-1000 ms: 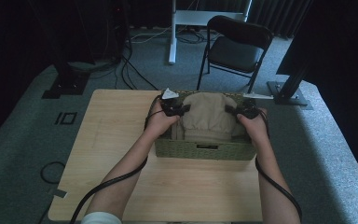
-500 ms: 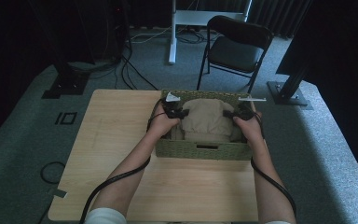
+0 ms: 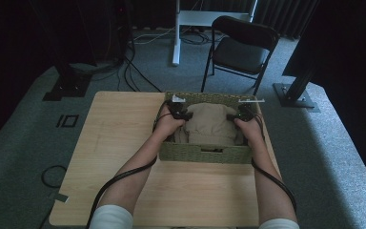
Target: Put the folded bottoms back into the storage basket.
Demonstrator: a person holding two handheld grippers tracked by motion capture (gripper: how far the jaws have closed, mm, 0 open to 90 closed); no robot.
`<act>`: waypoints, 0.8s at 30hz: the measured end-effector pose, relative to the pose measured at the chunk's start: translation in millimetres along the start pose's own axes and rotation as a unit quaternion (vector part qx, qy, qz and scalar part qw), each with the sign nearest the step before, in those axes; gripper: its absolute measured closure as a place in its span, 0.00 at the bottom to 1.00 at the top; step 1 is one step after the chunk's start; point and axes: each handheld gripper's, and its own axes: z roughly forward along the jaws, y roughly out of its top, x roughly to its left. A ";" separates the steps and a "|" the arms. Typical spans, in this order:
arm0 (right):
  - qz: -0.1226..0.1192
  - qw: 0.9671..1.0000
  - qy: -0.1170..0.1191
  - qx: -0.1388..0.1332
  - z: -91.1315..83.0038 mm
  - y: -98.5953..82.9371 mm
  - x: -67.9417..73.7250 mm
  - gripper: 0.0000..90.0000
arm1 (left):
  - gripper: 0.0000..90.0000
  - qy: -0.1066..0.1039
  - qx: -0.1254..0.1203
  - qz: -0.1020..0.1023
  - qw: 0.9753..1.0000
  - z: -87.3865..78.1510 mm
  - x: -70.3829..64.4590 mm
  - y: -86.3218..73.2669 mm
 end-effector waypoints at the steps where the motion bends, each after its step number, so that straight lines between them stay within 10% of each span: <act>1: -0.002 1.000 -0.003 0.001 1.1 0.9 0.4 0.88 | 0.83 0.004 0.003 0.003 1.000 0.9 0.0 0.8; 6: 0.003 1.000 -0.018 -0.002 3.8 2.5 -1.4 0.78 | 0.77 0.010 0.001 -0.003 1.000 6.3 1.8 3.3; 14: -0.005 1.000 -0.025 0.003 4.6 -0.5 -5.7 0.49 | 0.37 0.035 0.021 0.003 0.999 13.5 2.7 -2.5; 24: -0.052 0.998 0.003 -0.036 -3.4 2.3 5.9 0.20 | 0.22 -0.005 0.012 0.016 1.000 -5.9 -11.4 4.9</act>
